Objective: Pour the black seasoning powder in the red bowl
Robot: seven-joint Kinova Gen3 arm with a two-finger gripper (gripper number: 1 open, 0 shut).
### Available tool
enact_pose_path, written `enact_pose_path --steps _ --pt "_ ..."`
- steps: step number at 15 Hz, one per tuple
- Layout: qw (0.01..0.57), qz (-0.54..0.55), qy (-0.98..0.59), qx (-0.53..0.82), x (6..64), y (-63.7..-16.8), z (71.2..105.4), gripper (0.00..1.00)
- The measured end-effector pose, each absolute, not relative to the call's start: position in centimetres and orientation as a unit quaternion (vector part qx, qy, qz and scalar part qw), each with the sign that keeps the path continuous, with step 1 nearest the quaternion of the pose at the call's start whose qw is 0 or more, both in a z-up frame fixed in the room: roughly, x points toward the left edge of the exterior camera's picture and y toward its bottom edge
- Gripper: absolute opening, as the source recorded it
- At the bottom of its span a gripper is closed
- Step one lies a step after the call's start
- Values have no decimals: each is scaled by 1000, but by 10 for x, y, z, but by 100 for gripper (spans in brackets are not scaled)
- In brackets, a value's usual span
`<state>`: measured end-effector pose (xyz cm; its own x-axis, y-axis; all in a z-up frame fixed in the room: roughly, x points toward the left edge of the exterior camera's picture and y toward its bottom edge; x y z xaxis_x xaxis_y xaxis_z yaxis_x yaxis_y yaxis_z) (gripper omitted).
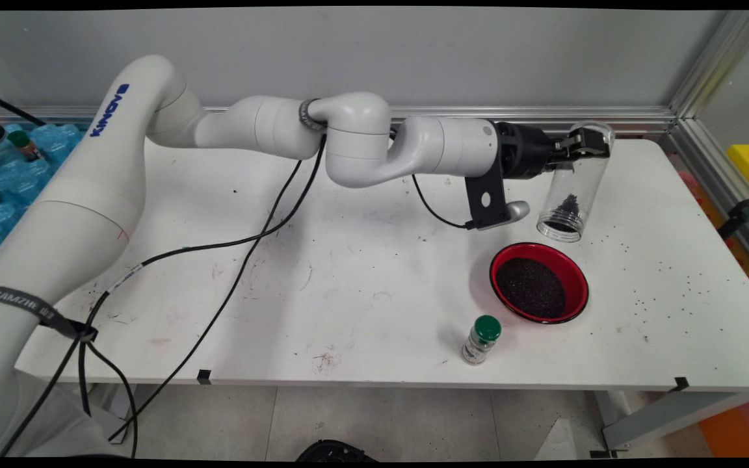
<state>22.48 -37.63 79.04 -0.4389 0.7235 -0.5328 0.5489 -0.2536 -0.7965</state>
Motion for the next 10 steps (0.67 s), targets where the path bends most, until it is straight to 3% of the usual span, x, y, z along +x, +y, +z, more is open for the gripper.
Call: enact_pose_path --steps 10 --pt "149 537 -706 -437 240 -384 791 0"
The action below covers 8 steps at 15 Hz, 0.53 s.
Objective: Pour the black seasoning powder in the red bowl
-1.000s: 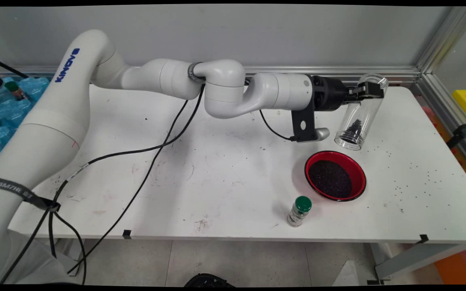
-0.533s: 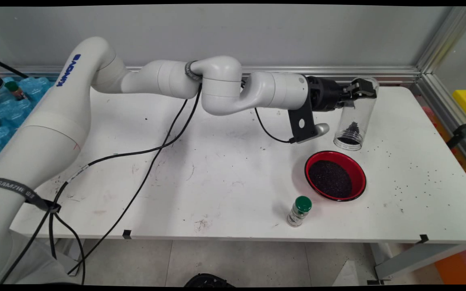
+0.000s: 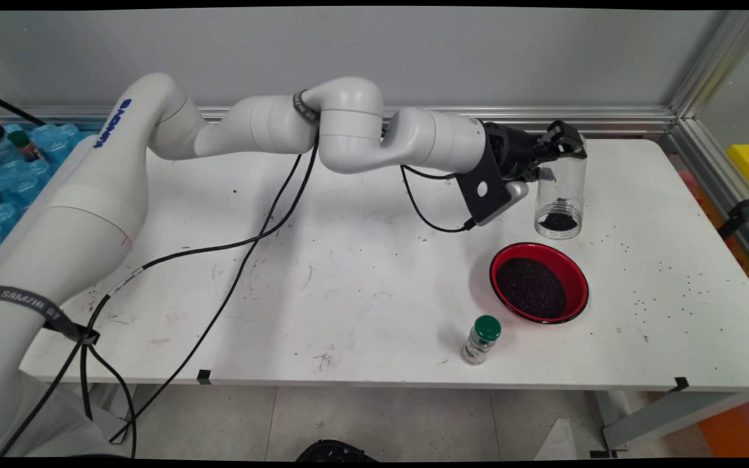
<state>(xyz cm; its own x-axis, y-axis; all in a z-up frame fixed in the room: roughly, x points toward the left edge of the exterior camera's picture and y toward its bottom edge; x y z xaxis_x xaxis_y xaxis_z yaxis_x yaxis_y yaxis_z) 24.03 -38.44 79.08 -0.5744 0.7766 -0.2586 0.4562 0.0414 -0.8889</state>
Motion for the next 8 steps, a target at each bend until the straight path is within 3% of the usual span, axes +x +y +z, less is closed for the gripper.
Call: enact_pose_path --steps 8 --pt "201 493 -764 -363 250 -394 795 0"
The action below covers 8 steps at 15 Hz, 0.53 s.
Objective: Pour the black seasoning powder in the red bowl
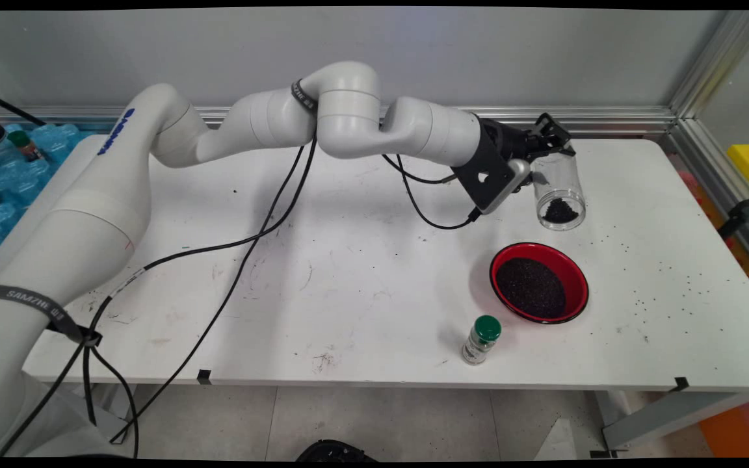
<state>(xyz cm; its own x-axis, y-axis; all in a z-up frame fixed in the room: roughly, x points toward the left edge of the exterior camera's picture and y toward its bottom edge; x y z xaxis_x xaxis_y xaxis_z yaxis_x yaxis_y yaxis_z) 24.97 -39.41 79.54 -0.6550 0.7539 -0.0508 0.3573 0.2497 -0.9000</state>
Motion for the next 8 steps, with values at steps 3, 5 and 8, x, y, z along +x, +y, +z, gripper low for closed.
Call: enact_pose_path --steps 3,5,8 --pt "224 471 -786 -332 253 -398 797 0" --pt "240 455 -798 -315 255 -400 798 0" --pt "263 430 -815 -285 258 -405 800 0"
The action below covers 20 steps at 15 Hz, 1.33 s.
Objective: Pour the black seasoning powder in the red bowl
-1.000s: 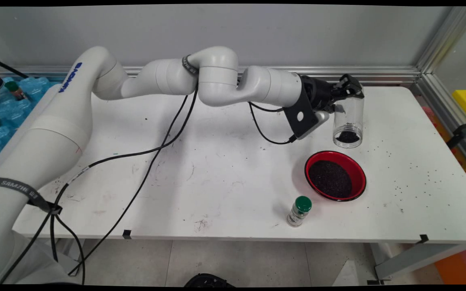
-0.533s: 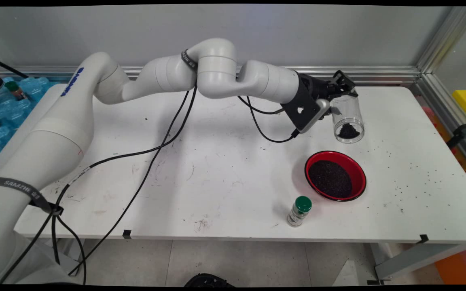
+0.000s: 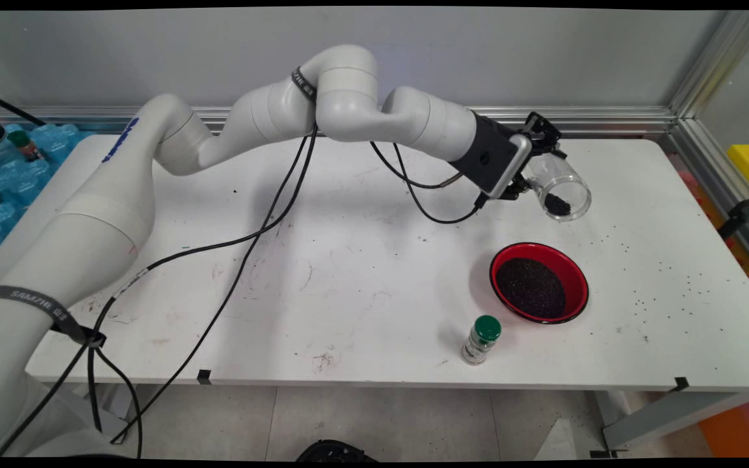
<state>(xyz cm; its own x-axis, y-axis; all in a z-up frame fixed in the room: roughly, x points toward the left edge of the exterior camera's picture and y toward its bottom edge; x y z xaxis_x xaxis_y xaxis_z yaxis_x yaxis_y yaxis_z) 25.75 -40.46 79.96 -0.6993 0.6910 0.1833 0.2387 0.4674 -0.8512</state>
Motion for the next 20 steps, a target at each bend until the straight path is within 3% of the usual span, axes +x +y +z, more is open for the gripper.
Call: enact_pose_path --steps 20 --pt "381 290 -876 -55 284 -450 811 0"
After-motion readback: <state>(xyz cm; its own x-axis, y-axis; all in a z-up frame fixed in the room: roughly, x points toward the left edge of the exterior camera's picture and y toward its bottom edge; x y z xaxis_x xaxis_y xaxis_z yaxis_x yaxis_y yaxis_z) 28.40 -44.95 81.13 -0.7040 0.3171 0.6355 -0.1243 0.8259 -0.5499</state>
